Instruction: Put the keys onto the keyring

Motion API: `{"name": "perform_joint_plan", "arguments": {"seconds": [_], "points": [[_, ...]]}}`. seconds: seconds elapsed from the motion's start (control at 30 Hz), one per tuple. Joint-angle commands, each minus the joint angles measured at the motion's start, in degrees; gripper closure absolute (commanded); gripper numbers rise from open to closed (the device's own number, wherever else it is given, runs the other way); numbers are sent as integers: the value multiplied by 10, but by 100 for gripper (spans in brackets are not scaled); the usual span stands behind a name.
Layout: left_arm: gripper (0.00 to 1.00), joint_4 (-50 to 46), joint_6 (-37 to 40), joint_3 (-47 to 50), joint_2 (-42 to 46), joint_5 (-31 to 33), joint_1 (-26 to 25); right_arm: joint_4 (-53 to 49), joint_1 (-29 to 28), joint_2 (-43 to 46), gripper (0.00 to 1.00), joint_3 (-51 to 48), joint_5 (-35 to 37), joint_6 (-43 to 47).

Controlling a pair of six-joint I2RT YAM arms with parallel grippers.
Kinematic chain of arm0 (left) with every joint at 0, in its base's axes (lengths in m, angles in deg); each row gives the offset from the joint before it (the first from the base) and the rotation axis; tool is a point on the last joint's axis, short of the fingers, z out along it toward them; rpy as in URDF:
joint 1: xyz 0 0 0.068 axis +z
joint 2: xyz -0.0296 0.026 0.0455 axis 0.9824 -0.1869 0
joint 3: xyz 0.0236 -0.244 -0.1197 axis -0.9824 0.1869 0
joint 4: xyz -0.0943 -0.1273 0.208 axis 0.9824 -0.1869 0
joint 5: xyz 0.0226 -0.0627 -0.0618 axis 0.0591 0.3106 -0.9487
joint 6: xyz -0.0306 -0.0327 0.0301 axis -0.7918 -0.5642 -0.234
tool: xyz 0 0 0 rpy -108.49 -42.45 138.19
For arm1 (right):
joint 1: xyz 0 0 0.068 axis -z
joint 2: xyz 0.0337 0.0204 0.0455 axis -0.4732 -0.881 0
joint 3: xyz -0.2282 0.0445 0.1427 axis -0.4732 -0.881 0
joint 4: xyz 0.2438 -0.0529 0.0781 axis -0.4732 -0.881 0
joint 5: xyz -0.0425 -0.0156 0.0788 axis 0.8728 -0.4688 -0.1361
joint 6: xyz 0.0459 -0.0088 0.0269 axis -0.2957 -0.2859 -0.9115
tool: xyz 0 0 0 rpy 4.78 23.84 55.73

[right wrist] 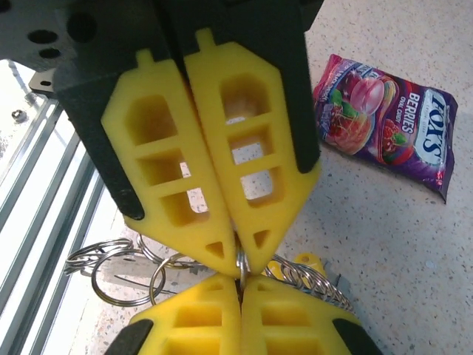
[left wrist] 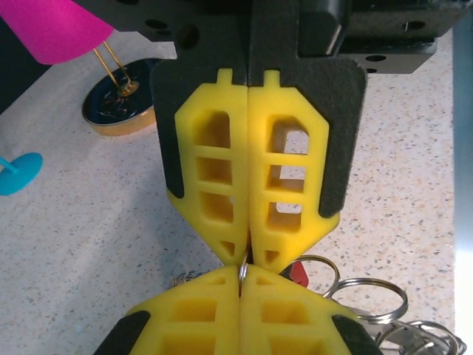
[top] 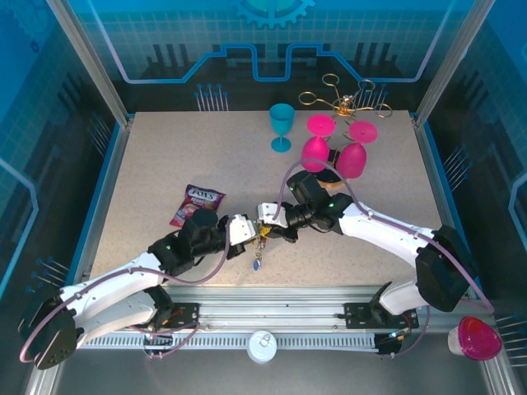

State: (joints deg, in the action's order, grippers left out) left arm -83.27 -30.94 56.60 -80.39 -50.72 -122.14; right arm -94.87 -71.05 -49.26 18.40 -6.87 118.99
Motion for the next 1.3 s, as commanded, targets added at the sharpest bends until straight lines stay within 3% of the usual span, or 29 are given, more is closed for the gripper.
{"name": "perform_joint_plan", "arguments": {"seconds": [0.0, 0.07, 0.17, 0.47, 0.67, 0.97, 1.27], "points": [[100, -43, 21, -4, -3, -9, 8, 36, -10, 30, 99, 5, -49, -24], [100, 6, 10, 18, 18, -21, 14, 90, 4, 45, 83, -28, -69, -57], [100, 75, -6, 52, 47, -34, 23, 159, 28, 53, 68, -80, -92, -101], [100, 146, -21, 90, 62, -48, 26, 210, 37, 38, 65, -119, -74, -142], [100, 152, -20, 94, 62, -52, 26, 234, 43, 34, 67, -123, -57, -153], [100, 180, -29, 102, 55, -54, 26, 215, 40, 10, 74, -111, -95, -136], [100, 195, -36, 104, 51, -55, 26, 220, 40, -2, 99, -108, -96, -144]]}}
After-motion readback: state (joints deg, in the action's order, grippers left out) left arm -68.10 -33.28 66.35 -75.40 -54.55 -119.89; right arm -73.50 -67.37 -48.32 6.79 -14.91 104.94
